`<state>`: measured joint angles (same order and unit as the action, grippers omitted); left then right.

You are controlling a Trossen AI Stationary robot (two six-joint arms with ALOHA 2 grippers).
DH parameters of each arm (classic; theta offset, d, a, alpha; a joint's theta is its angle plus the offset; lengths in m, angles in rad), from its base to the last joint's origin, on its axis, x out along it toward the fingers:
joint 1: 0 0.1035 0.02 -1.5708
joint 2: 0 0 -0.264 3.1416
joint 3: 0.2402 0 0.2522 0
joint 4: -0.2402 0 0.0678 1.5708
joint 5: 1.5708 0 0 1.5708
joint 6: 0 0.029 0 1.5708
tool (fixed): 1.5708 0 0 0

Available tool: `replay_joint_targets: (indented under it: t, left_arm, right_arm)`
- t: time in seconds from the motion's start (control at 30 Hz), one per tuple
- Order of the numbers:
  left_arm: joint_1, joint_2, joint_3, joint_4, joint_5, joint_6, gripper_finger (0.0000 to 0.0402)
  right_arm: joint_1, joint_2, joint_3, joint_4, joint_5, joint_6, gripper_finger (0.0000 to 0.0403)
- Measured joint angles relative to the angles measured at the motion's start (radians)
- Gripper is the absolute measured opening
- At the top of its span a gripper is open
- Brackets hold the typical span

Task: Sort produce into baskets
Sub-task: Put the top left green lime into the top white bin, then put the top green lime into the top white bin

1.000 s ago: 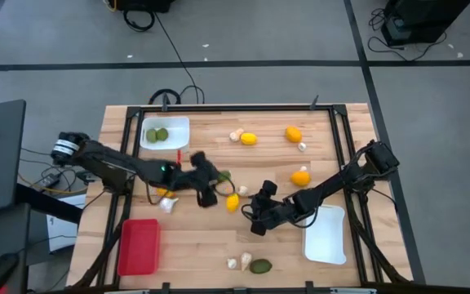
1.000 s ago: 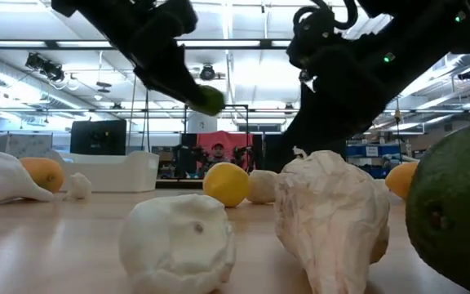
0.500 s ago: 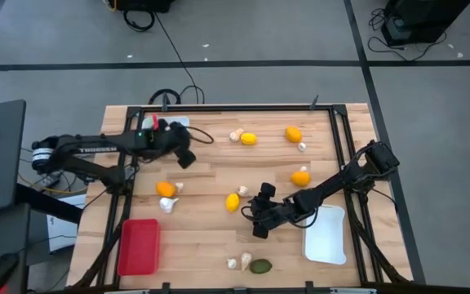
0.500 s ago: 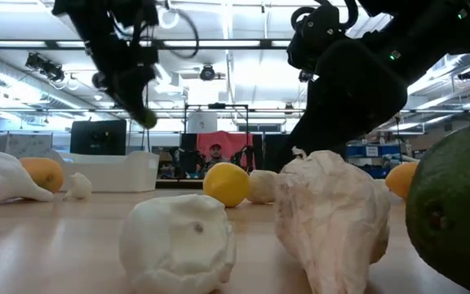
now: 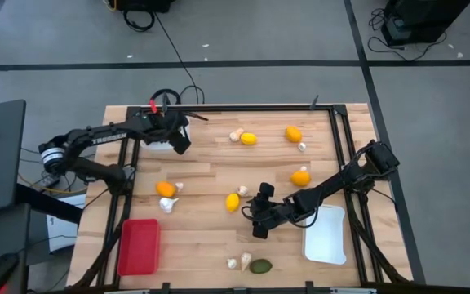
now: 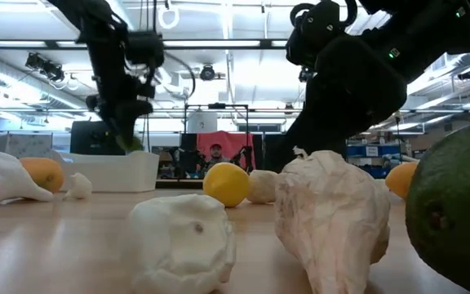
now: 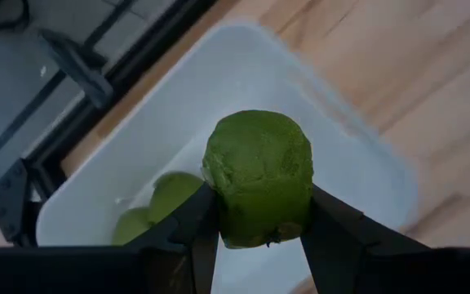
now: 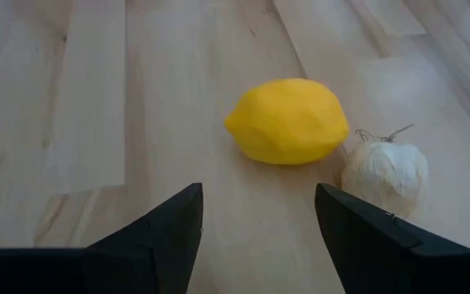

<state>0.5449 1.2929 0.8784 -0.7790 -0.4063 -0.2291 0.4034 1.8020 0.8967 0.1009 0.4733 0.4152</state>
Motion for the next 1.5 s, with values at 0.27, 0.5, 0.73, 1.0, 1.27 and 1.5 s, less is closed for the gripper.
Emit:
replay_joint_targets:
  t: [0.27, 0.5, 0.73, 1.0, 1.27, 1.5]
  left_arm:
    - [0.072, 0.113, 0.0, 0.034, 0.0, 0.041, 0.0154]
    - [0.085, 0.137, 0.0, 0.065, -0.001, 0.039, 0.0183]
    - [0.089, 0.134, 0.0, 0.044, -0.002, 0.038, 0.0252]
    - [0.056, 0.096, 0.0, 0.065, 0.0, 0.04, 0.0279]
    - [-0.059, -0.014, 0.0, 0.142, 0.003, 0.036, 0.0273]
    - [-0.173, -0.086, 0.0, 0.209, 0.053, 0.018, 0.0273]
  right_arm:
    - [-0.003, -0.042, 0.0, -0.044, -0.006, 0.026, 0.0248]
    - [-0.018, -0.134, 0.0, -0.27, -0.03, 0.15, 0.0248]
    - [-0.018, -0.237, 0.0, -0.48, -0.076, 0.22, 0.0248]
    - [-0.021, -0.362, 0.0, -0.749, -0.188, 0.361, 0.0248]
    - [-0.045, -0.409, 0.0, -1.063, -0.24, 0.624, 0.0248]
    - [-0.117, -0.403, 0.0, -1.126, -0.304, 0.747, 0.0248]
